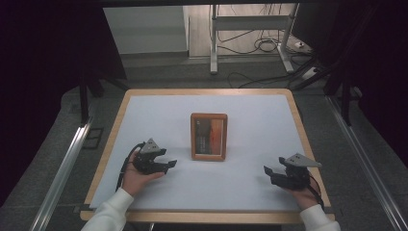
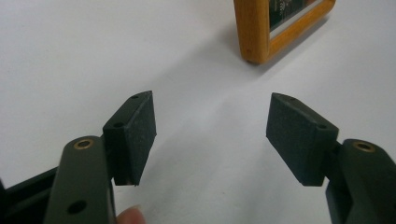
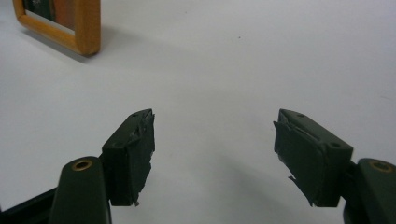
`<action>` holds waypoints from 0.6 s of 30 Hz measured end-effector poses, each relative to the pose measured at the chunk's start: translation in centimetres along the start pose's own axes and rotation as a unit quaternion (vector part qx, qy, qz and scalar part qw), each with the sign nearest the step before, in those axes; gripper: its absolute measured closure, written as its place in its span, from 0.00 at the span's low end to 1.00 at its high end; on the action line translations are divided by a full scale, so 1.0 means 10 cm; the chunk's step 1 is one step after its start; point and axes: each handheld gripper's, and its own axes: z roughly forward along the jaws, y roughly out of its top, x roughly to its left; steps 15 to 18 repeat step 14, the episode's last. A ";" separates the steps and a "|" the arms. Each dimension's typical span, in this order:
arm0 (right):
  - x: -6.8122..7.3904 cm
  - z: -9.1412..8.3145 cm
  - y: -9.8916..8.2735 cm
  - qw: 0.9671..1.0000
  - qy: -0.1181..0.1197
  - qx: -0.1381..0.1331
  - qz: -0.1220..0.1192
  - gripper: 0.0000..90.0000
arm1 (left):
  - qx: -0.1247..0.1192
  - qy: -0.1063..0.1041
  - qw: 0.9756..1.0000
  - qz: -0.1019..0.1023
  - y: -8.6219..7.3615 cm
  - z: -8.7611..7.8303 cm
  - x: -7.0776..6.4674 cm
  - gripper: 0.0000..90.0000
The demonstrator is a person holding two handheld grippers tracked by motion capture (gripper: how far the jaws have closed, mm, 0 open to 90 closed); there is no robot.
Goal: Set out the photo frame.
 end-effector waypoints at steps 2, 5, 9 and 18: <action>0.01 0.00 0.00 1.000 0.002 0.001 -0.003 0.32 | 0.001 -0.001 1.000 0.000 0.00 0.00 0.00 0.36; 0.01 0.01 -0.01 1.000 0.002 0.003 -0.004 0.32 | -0.002 0.000 1.000 -0.002 -0.01 0.00 0.01 0.36; 0.02 0.02 -0.01 1.000 0.003 0.004 -0.006 0.32 | 0.000 0.001 1.000 -0.003 -0.01 0.00 0.02 0.36; 0.03 0.03 -0.01 1.000 0.006 0.006 -0.007 0.31 | -0.001 0.002 1.000 -0.002 -0.02 0.00 0.03 0.36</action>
